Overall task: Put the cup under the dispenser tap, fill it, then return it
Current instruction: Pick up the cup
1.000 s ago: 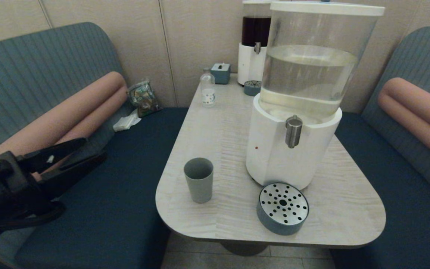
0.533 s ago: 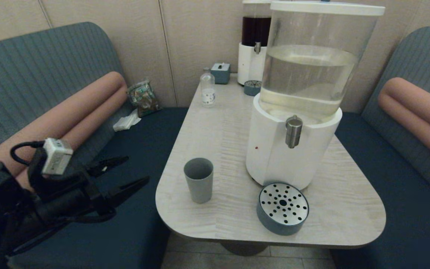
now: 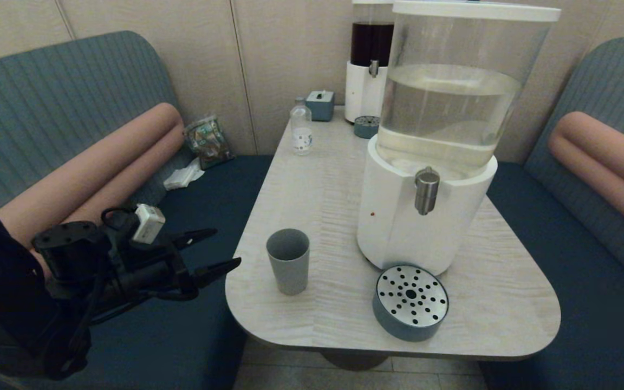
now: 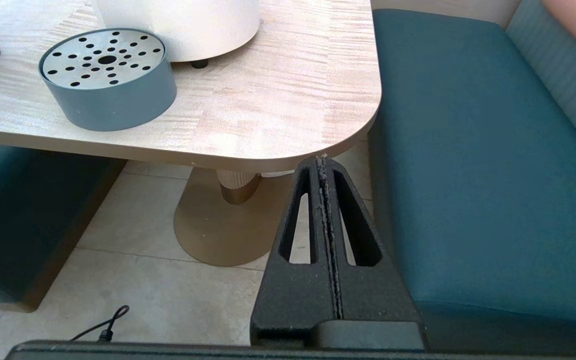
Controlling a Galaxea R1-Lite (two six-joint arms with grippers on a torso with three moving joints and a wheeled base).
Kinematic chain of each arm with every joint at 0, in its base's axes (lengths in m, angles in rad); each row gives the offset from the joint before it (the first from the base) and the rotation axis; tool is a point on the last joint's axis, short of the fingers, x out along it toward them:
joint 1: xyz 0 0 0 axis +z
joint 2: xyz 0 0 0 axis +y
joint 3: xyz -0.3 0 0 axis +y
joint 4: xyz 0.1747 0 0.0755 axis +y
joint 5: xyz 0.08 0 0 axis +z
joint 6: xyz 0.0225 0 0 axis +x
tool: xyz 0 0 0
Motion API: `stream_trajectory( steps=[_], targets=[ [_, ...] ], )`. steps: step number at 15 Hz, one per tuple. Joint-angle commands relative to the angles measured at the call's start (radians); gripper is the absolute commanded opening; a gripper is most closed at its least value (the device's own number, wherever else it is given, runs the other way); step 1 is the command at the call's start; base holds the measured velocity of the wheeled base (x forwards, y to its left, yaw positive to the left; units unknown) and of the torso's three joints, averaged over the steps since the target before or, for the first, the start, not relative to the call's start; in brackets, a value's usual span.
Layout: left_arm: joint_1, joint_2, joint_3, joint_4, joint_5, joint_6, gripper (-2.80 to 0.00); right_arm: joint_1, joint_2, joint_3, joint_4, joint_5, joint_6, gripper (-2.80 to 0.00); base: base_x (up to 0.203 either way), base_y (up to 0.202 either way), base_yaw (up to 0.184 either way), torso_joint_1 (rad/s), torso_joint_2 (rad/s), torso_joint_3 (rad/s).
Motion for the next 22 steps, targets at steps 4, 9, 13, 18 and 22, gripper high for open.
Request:
stream_trajectory(
  steps=[4, 9, 13, 18, 22],
  targets=[
    [0.000, 0.052, 0.006, -0.008, -0.090, -0.004, 0.00, 0.000, 0.000, 0.000, 0.000, 0.000, 0.000, -2.80, 0.000, 0.000, 0.000, 0.000, 0.00, 0.000],
    [-0.025, 0.134, -0.125, -0.008, -0.132, -0.005, 0.00, 0.001, 0.000, 0.000, 0.000, 0.000, 0.000, -2.80, 0.000, 0.000, 0.000, 0.000, 0.00, 0.000],
    [-0.085, 0.189, -0.207, -0.008, -0.131, -0.036, 0.00, 0.000, 0.000, 0.000, 0.000, 0.000, 0.000, -2.80, 0.000, 0.000, 0.000, 0.000, 0.00, 0.000],
    [-0.119, 0.206, -0.219, -0.008, -0.132, -0.050, 0.00, -0.001, 0.000, 0.000, 0.000, 0.000, 0.000, -2.80, 0.000, 0.000, 0.000, 0.000, 0.00, 0.000],
    [-0.153, 0.220, -0.244, -0.008, -0.127, -0.052, 0.00, 0.000, 0.000, 0.000, 0.000, 0.000, 0.000, -2.80, 0.000, 0.000, 0.000, 0.000, 0.00, 0.000]
  ],
)
